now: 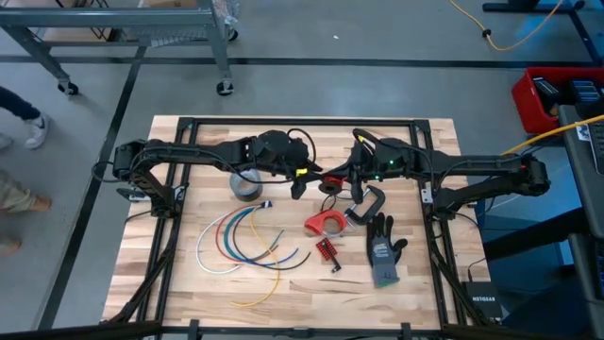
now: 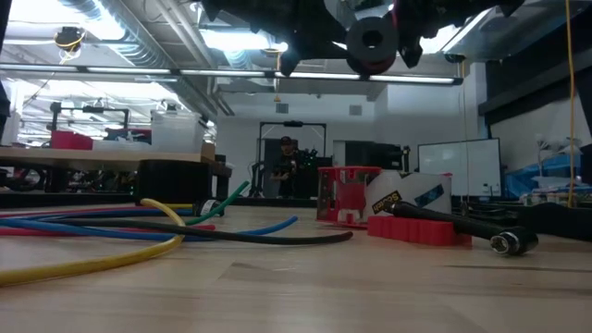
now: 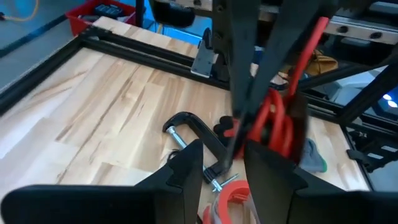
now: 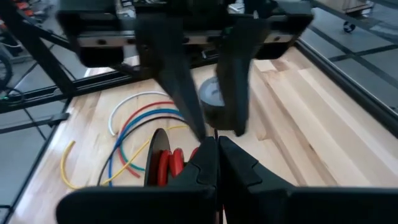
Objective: Coil cords
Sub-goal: Coil the red wire onto the spool
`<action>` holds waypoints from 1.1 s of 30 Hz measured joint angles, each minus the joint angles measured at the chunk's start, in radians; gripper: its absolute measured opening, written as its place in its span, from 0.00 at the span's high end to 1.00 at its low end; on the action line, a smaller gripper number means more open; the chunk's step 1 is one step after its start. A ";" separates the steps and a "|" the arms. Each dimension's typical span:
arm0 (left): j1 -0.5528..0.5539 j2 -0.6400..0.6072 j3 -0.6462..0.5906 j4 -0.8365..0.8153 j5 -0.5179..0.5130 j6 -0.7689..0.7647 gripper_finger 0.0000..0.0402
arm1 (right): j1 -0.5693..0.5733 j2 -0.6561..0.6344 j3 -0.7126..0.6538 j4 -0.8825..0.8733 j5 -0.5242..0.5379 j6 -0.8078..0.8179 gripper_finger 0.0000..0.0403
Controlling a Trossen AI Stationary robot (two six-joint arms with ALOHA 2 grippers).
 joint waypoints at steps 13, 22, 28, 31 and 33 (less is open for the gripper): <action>-0.010 0.000 0.000 -0.001 -0.008 0.014 0.77 | 0.000 0.001 0.000 0.042 -0.033 -0.001 0.99; -0.014 0.000 0.000 0.016 0.056 0.014 0.94 | 0.000 0.001 -0.001 0.088 -0.034 -0.002 0.99; -0.014 0.000 0.000 0.023 0.064 0.010 0.99 | -0.001 0.001 -0.001 0.089 -0.033 -0.002 0.99; -0.014 0.000 0.000 0.022 0.104 -0.034 0.99 | -0.001 0.001 -0.001 0.092 -0.028 -0.001 0.98; -0.013 0.000 0.000 0.024 0.136 -0.072 1.00 | 0.000 0.001 -0.001 0.096 -0.019 0.000 0.96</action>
